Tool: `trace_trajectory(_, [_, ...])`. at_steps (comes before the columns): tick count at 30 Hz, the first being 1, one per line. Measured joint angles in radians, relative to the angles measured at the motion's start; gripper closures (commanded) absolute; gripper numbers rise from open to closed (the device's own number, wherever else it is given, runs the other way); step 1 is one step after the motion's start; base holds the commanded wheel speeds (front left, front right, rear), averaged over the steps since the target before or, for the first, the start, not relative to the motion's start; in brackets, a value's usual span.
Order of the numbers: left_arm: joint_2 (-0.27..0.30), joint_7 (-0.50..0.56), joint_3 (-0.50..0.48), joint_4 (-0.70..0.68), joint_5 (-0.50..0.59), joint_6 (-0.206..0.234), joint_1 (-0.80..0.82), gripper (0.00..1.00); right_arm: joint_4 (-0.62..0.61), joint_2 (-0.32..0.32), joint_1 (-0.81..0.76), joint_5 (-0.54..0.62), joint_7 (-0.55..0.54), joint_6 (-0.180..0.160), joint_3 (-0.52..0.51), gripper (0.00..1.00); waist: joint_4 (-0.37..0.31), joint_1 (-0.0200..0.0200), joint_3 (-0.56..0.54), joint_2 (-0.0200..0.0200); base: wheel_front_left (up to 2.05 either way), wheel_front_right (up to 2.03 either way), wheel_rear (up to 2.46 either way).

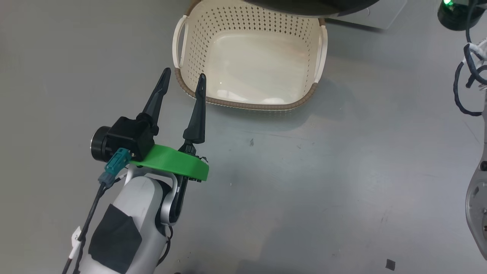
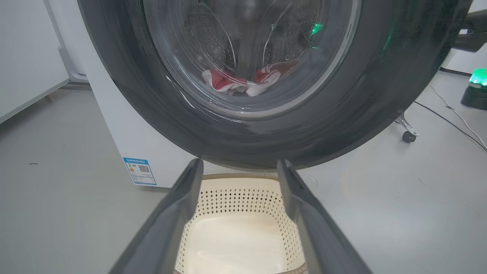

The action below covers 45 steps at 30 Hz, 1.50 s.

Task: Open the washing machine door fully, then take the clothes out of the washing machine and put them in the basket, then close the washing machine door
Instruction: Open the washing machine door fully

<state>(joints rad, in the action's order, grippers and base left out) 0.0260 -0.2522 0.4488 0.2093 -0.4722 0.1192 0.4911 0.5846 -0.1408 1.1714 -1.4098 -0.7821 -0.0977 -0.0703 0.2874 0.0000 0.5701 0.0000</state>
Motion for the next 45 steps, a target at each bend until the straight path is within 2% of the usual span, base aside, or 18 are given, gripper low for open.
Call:
trace_trajectory(19, [0.000,0.000,0.004,0.006,0.004,0.000,-0.031,0.00,0.004,0.010,-0.056,0.000,-0.017,0.008,0.013,1.00,-0.009,0.0000,-0.061,0.0000,0.00,0.00,0.00])
trace_trajectory(25, [0.000,0.000,0.002,0.009,0.010,0.000,-0.036,0.00,-0.008,-0.048,-0.093,0.113,0.058,0.100,0.054,1.00,-0.012,0.0000,-0.083,0.0000,0.00,0.00,0.00])
trace_trajectory(30, [0.000,0.000,-0.015,0.016,0.010,0.000,-0.049,0.00,-0.018,-0.089,-0.138,0.220,0.135,0.197,0.102,1.00,-0.019,0.0000,-0.113,0.0000,0.00,0.00,0.00])
trace_trajectory(31, [0.000,0.000,-0.018,0.018,0.010,0.000,-0.051,0.00,-0.020,-0.095,-0.148,0.240,0.151,0.207,0.111,1.00,-0.021,0.0000,-0.120,0.0000,0.00,0.00,0.00])
trace_trajectory(34, [0.001,0.000,-0.025,0.029,0.014,0.000,-0.061,0.00,-0.032,-0.116,-0.184,0.311,0.207,0.220,0.148,1.00,-0.029,0.0000,-0.143,0.0000,0.00,0.00,0.00])
trace_trajectory(45, [0.001,0.000,-0.072,0.059,0.037,0.000,-0.102,0.00,-0.105,-0.142,-0.347,0.512,0.443,0.220,0.269,1.00,-0.077,0.0000,-0.237,0.0000,0.00,0.00,0.00])
